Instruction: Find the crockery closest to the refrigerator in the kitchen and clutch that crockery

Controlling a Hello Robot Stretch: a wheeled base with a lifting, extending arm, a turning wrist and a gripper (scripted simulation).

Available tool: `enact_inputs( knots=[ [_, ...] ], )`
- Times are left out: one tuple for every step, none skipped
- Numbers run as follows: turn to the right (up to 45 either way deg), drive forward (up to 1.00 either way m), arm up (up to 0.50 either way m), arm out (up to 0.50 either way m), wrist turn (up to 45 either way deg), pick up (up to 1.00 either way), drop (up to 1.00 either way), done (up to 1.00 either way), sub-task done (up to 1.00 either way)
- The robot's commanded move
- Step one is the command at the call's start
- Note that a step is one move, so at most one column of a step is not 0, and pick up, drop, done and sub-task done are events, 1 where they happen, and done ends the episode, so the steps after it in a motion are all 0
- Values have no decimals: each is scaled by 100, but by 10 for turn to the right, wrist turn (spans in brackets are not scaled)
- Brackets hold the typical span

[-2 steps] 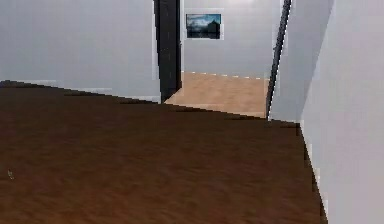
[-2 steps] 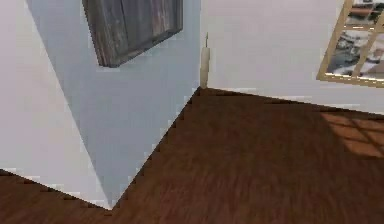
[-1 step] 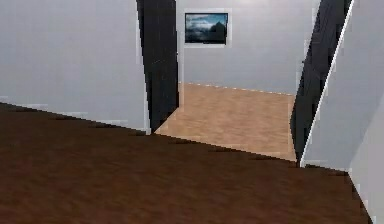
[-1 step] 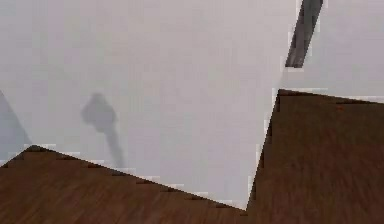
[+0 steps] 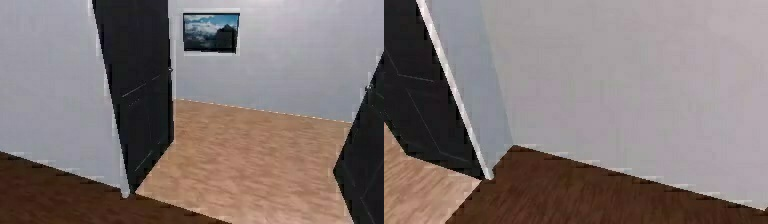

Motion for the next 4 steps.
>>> enact_inputs(
  knots=[
    [0,100,0,0,0,0,0,0,0],
    [30,0,0,0,0,0,0,0,0],
    [0,75,0,0,0,0,0,0,0],
    [-30,0,0,0,0,0,0,0,0]
  ],
)
